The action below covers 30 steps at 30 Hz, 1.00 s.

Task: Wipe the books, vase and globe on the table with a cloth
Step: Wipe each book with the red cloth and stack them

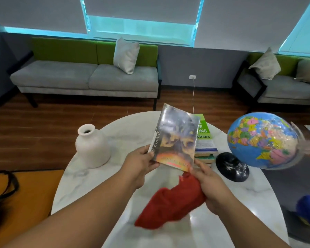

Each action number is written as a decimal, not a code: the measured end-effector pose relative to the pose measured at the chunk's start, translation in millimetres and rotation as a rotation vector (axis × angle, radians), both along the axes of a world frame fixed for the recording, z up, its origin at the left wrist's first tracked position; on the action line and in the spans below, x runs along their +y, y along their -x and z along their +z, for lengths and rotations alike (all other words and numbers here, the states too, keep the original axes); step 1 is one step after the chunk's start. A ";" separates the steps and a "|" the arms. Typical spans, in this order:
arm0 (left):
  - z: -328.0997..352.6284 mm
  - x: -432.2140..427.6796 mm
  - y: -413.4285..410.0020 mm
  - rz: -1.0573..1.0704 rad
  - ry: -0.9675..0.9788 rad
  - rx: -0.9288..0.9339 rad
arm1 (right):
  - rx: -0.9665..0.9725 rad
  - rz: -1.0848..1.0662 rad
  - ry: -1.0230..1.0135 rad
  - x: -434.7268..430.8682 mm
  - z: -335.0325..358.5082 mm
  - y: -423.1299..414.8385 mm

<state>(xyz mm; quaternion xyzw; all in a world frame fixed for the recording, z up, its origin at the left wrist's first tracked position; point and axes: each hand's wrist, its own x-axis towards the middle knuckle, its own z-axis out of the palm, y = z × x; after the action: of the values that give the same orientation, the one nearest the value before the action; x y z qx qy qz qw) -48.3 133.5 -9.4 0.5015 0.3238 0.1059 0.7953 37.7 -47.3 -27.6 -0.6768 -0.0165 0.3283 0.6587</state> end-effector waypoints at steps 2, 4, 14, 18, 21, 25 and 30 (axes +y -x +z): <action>-1.0 -7.2 -30.6 -0.031 0.045 0.033 | -0.120 -0.052 0.098 -2.9 8.8 -25.2; -0.2 -11.0 -55.5 -0.036 0.061 0.095 | -0.218 -0.084 0.194 -2.8 17.6 -47.0; -22.6 -34.5 -131.1 -0.023 -0.104 0.276 | -0.414 -0.137 0.354 -5.9 -8.2 -107.5; -39.8 -47.7 -134.4 0.082 -0.225 0.250 | -0.502 -0.135 0.469 -6.6 -23.9 -109.0; -46.9 -58.1 -133.6 0.154 -0.239 0.227 | -0.485 -0.137 0.471 -5.7 -28.5 -114.2; -48.6 -63.1 -133.4 0.134 -0.284 0.213 | -0.324 -0.162 0.388 -5.1 -31.4 -120.4; -48.9 -55.3 -132.5 0.065 -0.333 0.250 | -0.118 -0.206 0.293 -9.9 -36.0 -117.4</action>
<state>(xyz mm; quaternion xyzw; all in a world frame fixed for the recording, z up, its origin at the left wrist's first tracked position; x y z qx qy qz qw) 84.2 78.2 -58.3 0.6246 0.4138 0.1204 0.6512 155.1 -57.2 -63.6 -0.7817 0.0625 0.2177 0.5811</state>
